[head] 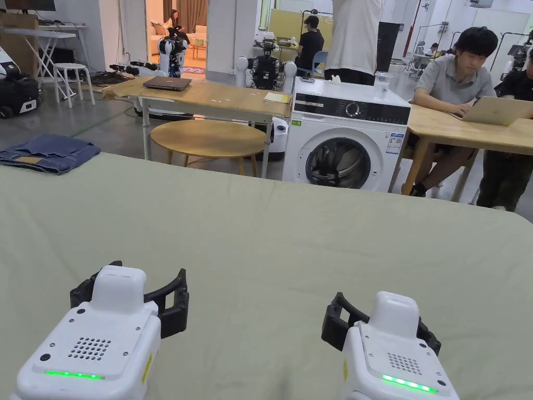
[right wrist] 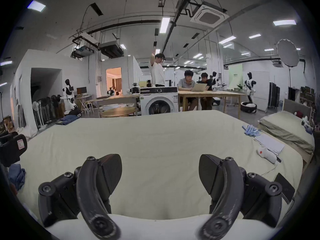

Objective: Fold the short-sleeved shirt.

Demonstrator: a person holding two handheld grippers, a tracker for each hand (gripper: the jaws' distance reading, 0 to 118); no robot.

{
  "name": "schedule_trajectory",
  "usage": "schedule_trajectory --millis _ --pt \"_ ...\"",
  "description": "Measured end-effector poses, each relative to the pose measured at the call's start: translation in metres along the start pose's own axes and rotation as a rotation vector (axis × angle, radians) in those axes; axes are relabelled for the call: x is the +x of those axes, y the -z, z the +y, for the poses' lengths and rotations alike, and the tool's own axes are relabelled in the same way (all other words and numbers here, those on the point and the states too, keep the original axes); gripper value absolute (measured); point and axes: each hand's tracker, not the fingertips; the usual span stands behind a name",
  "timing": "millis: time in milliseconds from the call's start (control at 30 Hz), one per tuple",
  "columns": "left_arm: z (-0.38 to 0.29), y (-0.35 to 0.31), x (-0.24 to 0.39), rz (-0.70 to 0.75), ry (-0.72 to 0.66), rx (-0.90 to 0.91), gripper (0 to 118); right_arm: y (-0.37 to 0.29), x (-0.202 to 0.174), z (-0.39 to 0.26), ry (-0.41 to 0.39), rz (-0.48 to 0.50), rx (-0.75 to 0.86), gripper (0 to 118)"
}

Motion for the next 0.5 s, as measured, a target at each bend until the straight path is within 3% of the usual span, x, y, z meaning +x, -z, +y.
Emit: schedule_trajectory --millis 267,500 --pt "-0.0037 -0.0037 -0.0013 -0.009 -0.078 -0.015 84 -0.0016 0.0024 0.0039 0.049 -0.023 0.000 94" --pt "-0.0025 -0.0070 -0.0070 -0.011 -0.098 -0.015 84 -0.0037 -0.0016 0.0010 0.019 -0.047 0.035 94"
